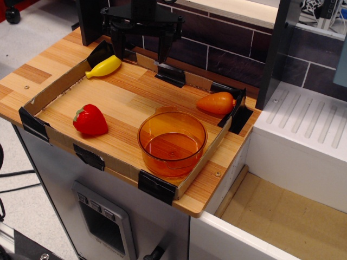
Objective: Put banana in pot
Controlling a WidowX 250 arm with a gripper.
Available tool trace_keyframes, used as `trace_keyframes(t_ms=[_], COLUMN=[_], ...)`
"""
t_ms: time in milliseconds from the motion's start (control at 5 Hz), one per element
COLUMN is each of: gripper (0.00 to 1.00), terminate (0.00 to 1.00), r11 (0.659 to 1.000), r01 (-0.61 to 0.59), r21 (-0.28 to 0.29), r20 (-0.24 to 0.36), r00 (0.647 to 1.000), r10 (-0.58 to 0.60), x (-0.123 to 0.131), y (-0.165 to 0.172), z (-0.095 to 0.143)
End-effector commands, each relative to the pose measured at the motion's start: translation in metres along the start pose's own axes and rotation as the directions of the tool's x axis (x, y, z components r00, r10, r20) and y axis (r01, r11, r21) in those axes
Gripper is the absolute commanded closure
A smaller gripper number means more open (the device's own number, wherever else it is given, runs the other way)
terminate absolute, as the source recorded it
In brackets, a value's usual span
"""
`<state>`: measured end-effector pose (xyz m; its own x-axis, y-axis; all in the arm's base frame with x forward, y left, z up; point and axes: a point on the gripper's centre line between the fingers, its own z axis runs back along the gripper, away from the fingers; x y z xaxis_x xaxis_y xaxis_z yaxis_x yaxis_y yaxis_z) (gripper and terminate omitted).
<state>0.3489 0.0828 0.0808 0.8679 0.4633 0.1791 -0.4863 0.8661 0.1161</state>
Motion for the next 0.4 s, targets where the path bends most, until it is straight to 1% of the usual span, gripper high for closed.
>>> trace_keyframes(t_ms=[0, 200], gripper=[0.00, 0.00], terminate=[0.00, 0.00], r11=[1.000, 0.984], r01=[0.000, 0.180], r21=[0.000, -0.010], r20=[0.000, -0.068], r00=[1.000, 0.981], r10=[0.000, -0.181], x=[0.000, 0.016], y=[0.000, 0.019], z=[0.000, -0.003])
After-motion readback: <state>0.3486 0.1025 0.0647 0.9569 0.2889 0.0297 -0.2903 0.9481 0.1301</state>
